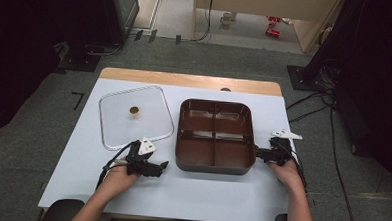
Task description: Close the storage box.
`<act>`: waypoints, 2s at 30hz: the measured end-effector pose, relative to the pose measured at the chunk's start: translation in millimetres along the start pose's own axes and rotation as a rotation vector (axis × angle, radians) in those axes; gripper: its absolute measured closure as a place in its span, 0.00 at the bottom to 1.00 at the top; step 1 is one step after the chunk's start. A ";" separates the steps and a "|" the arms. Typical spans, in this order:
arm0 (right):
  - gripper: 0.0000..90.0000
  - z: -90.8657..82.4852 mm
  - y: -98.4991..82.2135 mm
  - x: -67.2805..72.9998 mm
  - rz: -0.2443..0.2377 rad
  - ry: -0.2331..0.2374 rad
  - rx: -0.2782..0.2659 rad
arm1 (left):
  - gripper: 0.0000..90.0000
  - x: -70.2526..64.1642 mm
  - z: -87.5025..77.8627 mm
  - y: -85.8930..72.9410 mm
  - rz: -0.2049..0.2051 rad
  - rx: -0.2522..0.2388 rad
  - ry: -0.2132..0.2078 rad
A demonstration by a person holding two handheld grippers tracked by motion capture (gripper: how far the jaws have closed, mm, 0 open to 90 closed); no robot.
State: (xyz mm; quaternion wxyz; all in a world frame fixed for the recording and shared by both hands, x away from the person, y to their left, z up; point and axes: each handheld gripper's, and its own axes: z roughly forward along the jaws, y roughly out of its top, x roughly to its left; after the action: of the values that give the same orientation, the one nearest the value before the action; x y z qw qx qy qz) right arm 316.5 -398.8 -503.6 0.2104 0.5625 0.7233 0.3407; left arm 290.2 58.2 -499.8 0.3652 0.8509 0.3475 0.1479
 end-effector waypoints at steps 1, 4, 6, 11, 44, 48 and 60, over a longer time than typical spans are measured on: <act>0.14 0.0 0.0 0.0 0.000 0.000 0.000 | 0.13 0.0 0.0 0.0 0.001 0.000 0.000; 0.15 0.0 0.0 0.5 -0.001 -0.005 0.001 | 0.13 0.0 0.0 0.0 0.000 0.000 0.000; 0.15 0.0 0.0 0.7 -0.001 -0.007 0.001 | 0.13 -0.1 0.0 0.0 0.001 0.000 0.000; 0.15 0.0 0.1 0.7 -0.001 -0.007 0.001 | 0.13 0.1 0.0 0.0 0.000 0.000 0.000; 0.17 0.4 0.0 2.5 -0.012 -0.029 0.001 | 0.16 2.9 -0.3 14.7 0.010 0.116 -0.013; 0.17 0.4 0.0 2.5 -0.013 -0.029 0.002 | 0.16 4.6 -1.7 15.5 -0.013 0.110 -0.032; 0.17 0.4 0.0 2.5 -0.012 -0.028 0.001 | 0.16 9.7 -13.8 21.2 -0.068 0.045 -0.078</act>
State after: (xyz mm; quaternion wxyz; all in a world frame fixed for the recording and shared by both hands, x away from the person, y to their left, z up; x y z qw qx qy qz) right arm 316.1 -396.4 -503.6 0.2223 0.5630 0.7239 0.3309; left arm 300.3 61.7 -474.9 0.3643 0.8515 0.3651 0.0945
